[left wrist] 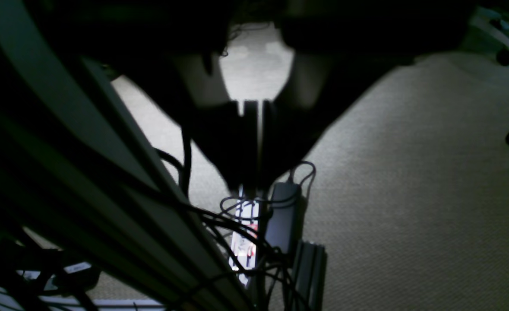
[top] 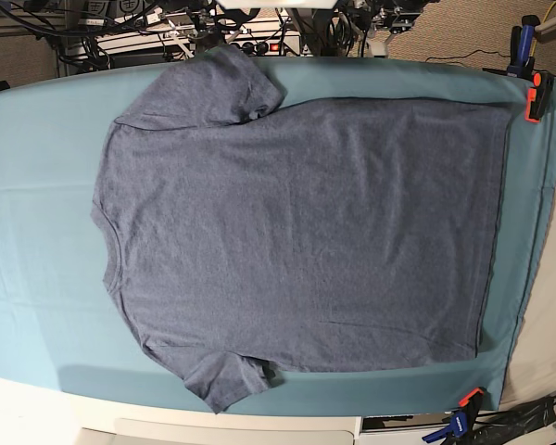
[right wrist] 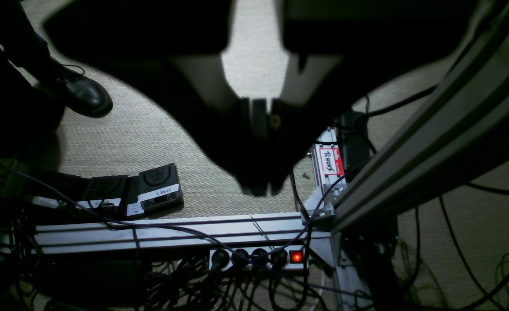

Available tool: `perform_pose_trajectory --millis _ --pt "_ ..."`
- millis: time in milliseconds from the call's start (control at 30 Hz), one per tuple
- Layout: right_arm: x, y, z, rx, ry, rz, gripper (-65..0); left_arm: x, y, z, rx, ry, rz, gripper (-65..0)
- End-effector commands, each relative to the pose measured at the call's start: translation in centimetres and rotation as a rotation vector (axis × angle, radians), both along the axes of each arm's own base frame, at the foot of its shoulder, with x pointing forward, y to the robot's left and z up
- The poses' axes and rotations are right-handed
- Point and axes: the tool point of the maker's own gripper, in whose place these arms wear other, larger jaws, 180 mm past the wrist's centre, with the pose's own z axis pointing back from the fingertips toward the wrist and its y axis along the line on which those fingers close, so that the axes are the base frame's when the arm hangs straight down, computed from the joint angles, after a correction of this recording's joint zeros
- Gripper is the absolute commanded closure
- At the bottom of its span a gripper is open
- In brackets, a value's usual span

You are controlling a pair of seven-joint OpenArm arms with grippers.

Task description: Fold the T-shirt properly

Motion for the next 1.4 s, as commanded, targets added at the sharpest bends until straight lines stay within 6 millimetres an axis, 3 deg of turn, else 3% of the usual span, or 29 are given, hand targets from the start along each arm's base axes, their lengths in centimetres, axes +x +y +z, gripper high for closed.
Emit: perform_pose_trajectory --millis 0,267,567,767,1100,1200,1367 --pt "-0.1 -0.4 0.1 -0.003 -0.004 -0.002 0.0 -0.7 -0.3 0.0 -0.010 0.009 -0.007 0.0" --pt "-2.2 -3.3 0.1 -0.047 0.026 0.002 0.0 -2.4 -0.3 0.4 -0.010 -0.014 -0.004 0.0" --pt "-4.8 -6.9 0.8 -0.104 0.042 0.018 0.0 -5.8 0.1 1.9 -0.005 -0.052 -0.001 0.0" --pt "-6.9 -8.3 1.9 -0.127 0.027 0.050 0.0 -7.6 2.8 3.4 0.005 -0.086 -0.035 0.0" --pt "-7.7 -11.8 4.9 -0.187 -0.018 0.127 0.0 -8.0 10.4 5.8 0.103 -0.098 -0.097 0.0" --pt "-7.8 -12.9 6.3 -0.206 -0.045 0.169 0.0 -8.5 11.1 7.0 0.112 -0.122 -0.125 0.0" --pt "-8.0 -14.2 9.0 -0.228 -0.088 0.247 0.0 -9.3 10.7 9.6 0.104 -0.168 -0.170 0.0"
